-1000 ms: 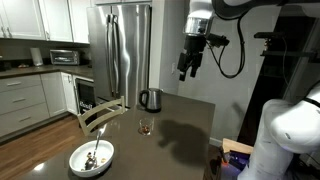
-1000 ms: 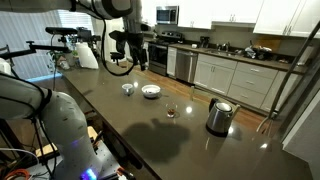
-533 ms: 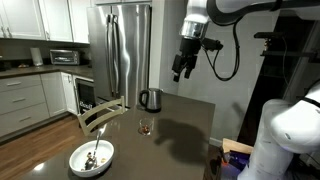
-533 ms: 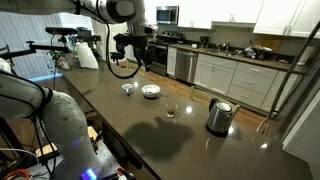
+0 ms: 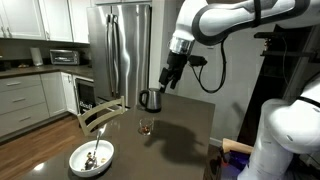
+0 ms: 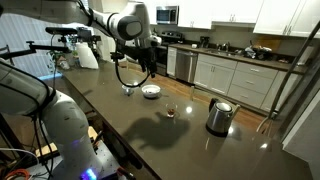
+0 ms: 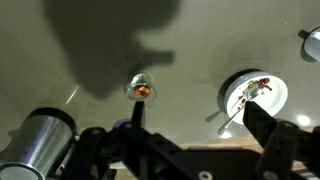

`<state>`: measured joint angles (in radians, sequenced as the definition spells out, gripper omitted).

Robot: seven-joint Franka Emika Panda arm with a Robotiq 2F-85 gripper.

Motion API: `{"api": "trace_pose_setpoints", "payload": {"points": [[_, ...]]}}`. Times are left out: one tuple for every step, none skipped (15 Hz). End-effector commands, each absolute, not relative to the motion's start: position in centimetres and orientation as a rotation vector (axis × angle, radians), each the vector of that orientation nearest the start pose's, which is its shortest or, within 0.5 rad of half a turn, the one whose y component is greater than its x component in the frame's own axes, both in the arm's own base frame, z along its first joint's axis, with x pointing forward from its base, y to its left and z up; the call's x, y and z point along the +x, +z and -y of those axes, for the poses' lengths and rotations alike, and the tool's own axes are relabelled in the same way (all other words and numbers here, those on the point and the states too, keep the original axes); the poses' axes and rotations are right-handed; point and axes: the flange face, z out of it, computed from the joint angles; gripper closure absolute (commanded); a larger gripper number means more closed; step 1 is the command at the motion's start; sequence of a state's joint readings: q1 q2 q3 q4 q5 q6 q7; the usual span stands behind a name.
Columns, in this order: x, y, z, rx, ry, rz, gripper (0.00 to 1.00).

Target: Pour the contents in the cup into the bowl

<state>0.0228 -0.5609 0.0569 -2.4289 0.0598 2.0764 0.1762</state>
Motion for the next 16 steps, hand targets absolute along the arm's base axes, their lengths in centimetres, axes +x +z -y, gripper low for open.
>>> {"api": "trace_pose_setpoints", "payload": {"points": [[41.2,49.5,-4.5,-3.038,-0.332,-0.098,0.00],[41.4,48.9,-4.7,-3.035,-0.338,-0.085,0.00],[41.4,48.1,-4.9,-3.043,-0.353,-0.071,0.00],[41.5,47.5,-5.0,-3.044,-0.361,-0.062,0.00],[41.3,46.8,-5.0,-3.040,-0.376,-0.062,0.00],[41.2,46.3,-5.0,-3.037,-0.388,-0.060,0.00],[40.9,45.6,-4.9,-3.028,-0.409,-0.067,0.00],[40.6,45.1,-4.7,-3.020,-0.429,-0.073,0.00],[40.2,44.7,-4.5,-3.018,-0.446,-0.080,0.00],[40.0,44.2,-4.2,-3.016,-0.458,-0.090,0.00],[39.6,43.7,-3.7,-3.020,-0.454,-0.113,0.00],[39.3,43.2,-3.3,-3.020,-0.455,-0.126,0.00],[38.8,42.9,-2.7,-3.024,-0.455,-0.144,0.00],[38.5,42.6,-2.1,-3.028,-0.454,-0.168,0.00],[38.3,42.4,-1.3,-3.035,-0.461,-0.202,0.00],[38.1,42.1,-0.7,-3.035,-0.469,-0.229,0.00]]}}
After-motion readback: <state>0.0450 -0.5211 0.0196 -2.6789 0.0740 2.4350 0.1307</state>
